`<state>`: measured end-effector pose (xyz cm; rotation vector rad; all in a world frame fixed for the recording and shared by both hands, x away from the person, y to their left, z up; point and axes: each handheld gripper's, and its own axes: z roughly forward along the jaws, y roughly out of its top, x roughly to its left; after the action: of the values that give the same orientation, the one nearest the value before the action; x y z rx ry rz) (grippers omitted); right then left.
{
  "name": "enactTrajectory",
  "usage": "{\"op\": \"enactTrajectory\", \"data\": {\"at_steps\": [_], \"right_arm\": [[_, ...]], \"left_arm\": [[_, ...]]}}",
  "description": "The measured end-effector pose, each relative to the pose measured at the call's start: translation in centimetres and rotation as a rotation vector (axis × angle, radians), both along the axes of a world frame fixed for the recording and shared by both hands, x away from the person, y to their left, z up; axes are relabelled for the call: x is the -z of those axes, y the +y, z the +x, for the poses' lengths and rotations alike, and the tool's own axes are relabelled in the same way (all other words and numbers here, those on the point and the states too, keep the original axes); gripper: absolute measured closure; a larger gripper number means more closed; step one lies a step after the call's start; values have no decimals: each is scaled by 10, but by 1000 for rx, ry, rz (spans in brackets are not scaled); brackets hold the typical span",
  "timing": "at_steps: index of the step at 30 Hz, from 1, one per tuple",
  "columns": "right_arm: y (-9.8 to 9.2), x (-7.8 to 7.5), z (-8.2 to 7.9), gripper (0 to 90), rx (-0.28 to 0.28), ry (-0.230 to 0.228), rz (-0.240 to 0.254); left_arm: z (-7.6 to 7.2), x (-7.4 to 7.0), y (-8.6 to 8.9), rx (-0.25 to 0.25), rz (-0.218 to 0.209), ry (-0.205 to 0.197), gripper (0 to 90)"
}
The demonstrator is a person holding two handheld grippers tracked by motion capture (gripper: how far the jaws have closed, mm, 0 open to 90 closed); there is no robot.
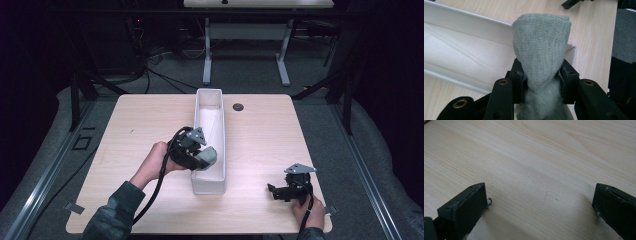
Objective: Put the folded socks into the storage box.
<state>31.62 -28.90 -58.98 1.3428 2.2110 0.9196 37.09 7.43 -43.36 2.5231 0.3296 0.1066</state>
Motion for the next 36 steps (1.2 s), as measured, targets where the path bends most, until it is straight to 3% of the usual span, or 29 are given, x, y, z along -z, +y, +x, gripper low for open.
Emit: {"op": "enactTrajectory", "data": {"at_steps": [18, 36], "right_arm": [[0, 0, 0, 0, 0, -1, 2], [0, 0, 0, 0, 0, -1, 2]], "left_arm": [[5, 21, -21, 38, 61, 49, 633], [11, 40, -25, 55, 108, 104, 625]]}}
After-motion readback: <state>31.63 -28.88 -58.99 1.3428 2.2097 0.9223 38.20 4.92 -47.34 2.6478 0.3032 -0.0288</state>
